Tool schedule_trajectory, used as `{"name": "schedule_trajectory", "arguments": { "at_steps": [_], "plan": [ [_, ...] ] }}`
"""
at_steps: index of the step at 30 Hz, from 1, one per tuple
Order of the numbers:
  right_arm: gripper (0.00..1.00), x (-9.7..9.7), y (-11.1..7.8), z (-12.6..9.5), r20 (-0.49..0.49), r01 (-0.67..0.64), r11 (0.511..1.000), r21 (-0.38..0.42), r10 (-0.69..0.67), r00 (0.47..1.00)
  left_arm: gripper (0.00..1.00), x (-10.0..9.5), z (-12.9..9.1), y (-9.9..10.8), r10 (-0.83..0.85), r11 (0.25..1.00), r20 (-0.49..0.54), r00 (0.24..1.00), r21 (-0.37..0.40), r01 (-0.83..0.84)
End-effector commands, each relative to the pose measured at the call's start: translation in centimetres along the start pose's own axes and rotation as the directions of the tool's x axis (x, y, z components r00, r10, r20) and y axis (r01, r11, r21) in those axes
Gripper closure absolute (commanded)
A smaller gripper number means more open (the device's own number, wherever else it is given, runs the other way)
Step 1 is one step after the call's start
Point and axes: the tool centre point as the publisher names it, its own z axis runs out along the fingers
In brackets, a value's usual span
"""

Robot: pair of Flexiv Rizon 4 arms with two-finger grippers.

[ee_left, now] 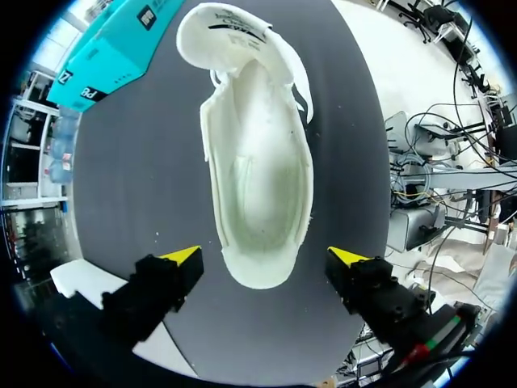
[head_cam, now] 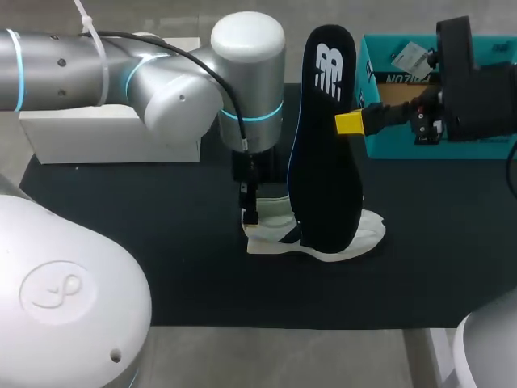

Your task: Take the shoe out of the shoebox, open the shoe tongue, remove and reinsert the insole, then place the shoe into the shoebox

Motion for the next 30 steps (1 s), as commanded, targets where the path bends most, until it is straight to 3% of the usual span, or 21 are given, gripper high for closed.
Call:
{"name": "schedule_trajectory", "arguments": {
  "at_steps": [1,30],
  "plan": [
    [1.0,-0.12,0.35,0.42,-0.001,-0.002,1.0,0.005,0.002,1.0,0.0,-0.16,0.17,-0.31,0.004,1.0,-0.003,1.0,-0.011,-0.004],
    [1.0,-0.12,0.35,0.42,-0.001,-0.002,1.0,0.005,0.002,1.0,0.0,-0.07,-0.05,-0.37,0.026,1.0,-0.001,1.0,0.001,-0.026]
  ]
}}
